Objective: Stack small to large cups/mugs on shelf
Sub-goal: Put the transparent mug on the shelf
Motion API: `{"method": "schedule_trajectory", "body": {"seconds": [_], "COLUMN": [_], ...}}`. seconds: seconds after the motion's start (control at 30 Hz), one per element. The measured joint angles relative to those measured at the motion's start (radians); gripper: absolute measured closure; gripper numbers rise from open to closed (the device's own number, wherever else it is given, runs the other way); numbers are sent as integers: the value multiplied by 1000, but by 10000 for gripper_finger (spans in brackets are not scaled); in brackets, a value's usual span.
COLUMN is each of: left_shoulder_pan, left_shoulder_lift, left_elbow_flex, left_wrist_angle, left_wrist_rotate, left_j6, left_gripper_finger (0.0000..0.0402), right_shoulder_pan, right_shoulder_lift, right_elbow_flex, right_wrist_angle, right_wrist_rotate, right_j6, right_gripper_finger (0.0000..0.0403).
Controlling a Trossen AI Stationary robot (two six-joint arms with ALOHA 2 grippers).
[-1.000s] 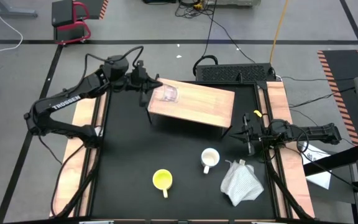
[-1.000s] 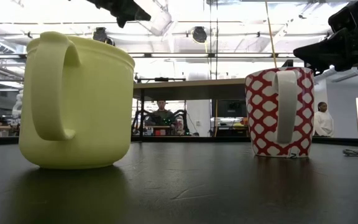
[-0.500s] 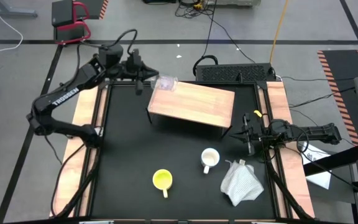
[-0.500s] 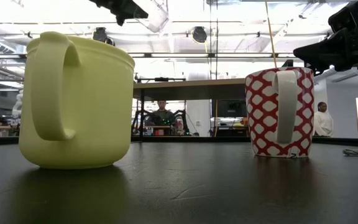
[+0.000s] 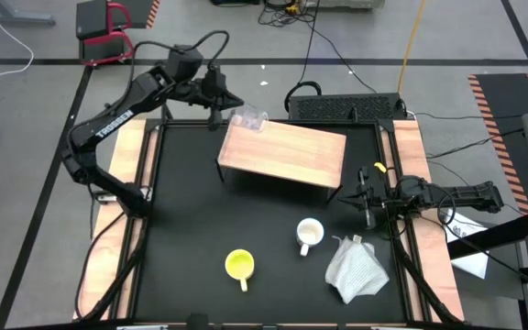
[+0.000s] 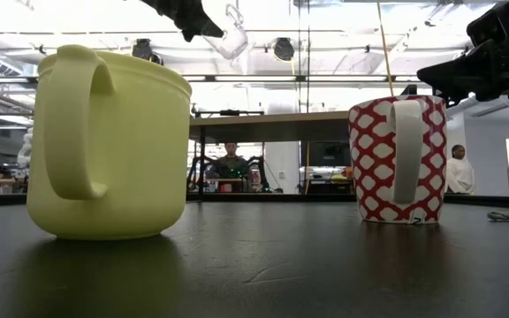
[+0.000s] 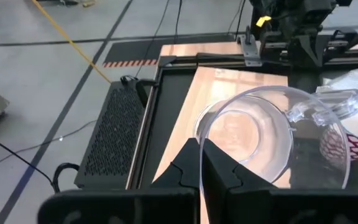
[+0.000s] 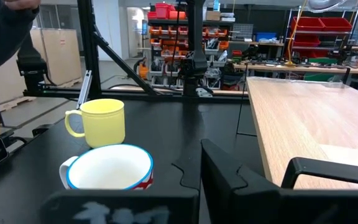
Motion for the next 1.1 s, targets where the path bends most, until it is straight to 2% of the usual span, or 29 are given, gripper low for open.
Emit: {"method": "schedule_trajectory", "body": {"seconds": [0.3, 0.53, 0.77, 1.1], "left_shoulder_pan": [1, 5, 4, -28], "left_shoulder_lift": [13, 28, 39, 80], "left_elbow_flex": [20, 20, 20, 21], "left_wrist_angle": [-9, -26, -184, -297], "left_wrist_rotate": [-4, -63, -74, -124], "left_j6": [22, 34, 124, 169], "left_gripper_finger": [402, 402, 402, 402], "right_shoulder_pan": [0, 0, 0, 0], "right_shoulder_lift": [0, 0, 0, 0], "right_elbow_flex": [0, 0, 0, 0], "right_wrist_angle": [-2, -1, 0, 0], "right_wrist_rotate": [0, 0, 0, 0], "right_j6": [0, 0, 0, 0], "right_gripper_finger": [403, 403, 403, 403]}}
